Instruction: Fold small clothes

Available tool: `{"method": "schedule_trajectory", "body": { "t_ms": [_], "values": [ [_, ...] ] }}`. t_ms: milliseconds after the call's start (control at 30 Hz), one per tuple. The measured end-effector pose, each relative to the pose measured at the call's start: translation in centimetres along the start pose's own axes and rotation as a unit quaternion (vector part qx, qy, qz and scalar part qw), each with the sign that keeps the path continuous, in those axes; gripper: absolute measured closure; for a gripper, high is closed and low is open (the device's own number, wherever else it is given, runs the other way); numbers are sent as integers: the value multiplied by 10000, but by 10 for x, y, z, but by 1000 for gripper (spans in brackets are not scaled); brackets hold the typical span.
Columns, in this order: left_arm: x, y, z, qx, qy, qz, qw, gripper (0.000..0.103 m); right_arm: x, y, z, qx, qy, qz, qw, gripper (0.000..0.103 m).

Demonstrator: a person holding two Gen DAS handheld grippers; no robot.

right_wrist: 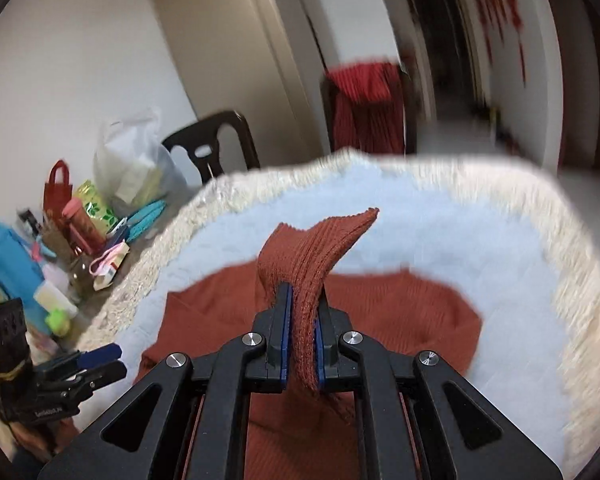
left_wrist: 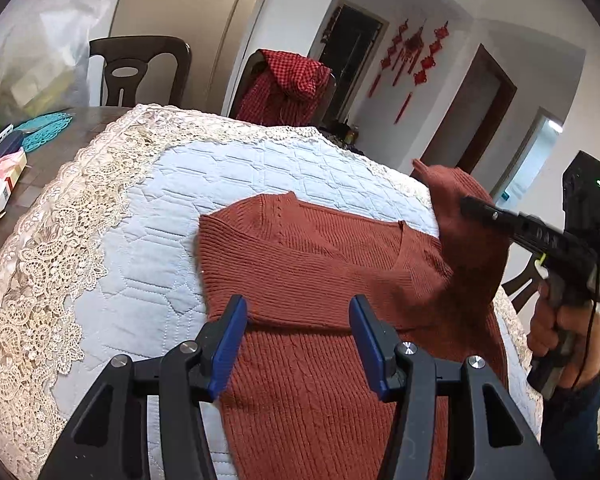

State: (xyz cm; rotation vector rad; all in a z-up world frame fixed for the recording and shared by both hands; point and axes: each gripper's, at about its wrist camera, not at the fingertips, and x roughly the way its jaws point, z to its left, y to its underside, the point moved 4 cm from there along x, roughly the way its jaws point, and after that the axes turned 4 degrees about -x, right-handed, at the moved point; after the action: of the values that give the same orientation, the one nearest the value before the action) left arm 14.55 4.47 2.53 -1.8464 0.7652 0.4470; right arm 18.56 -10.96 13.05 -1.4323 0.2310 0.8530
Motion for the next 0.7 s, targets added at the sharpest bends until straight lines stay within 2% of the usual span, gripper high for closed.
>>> {"method": "schedule_trajectory", "body": {
  "t_ms": [33, 100, 133, 167, 300, 333, 400, 533, 600, 667, 700],
  "values": [
    [-1, 0, 1, -38, 18, -24, 10000, 47, 3, 1, 12, -194, -43, 39, 9998, 90],
    [-4, -1, 4, -76, 16, -70, 9999, 47, 26, 16, 40, -629, -314, 572, 9959, 80],
    [-7, -2, 6, -84, 0, -95, 9999, 47, 40, 32, 55, -794, -593, 963, 9904, 79],
    [-9, -2, 8, -91, -27, -114, 9999, 47, 43, 43, 64, -854, -839, 1101, 9867, 79],
    [-11, -4, 13, -38, -123, -126, 9998, 47, 22, 64, 67, -732, -1751, 1088, 9758, 79],
    [-9, -5, 13, -24, -115, -119, 9999, 47, 18, 64, 65, -695, -1805, 1023, 9758, 79],
    [-2, -7, 9, -6, -65, -56, 10000, 47, 6, 62, 45, -542, -1609, 805, 9822, 79],
    [26, -10, -14, 282, 101, 227, 9993, 47, 2, 62, -23, 225, -552, 587, 9965, 79],
    [42, -9, -25, 451, 138, 424, 9980, 47, 5, 62, -56, 547, -60, 616, 9966, 79],
    [55, -8, -34, 614, 139, 577, 9963, 47, 14, 72, -93, 932, 497, 833, 9909, 79],
    [61, -7, -37, 686, 99, 639, 9956, 47, 17, 76, -101, 1004, 578, 908, 9891, 79]
  ]
}}
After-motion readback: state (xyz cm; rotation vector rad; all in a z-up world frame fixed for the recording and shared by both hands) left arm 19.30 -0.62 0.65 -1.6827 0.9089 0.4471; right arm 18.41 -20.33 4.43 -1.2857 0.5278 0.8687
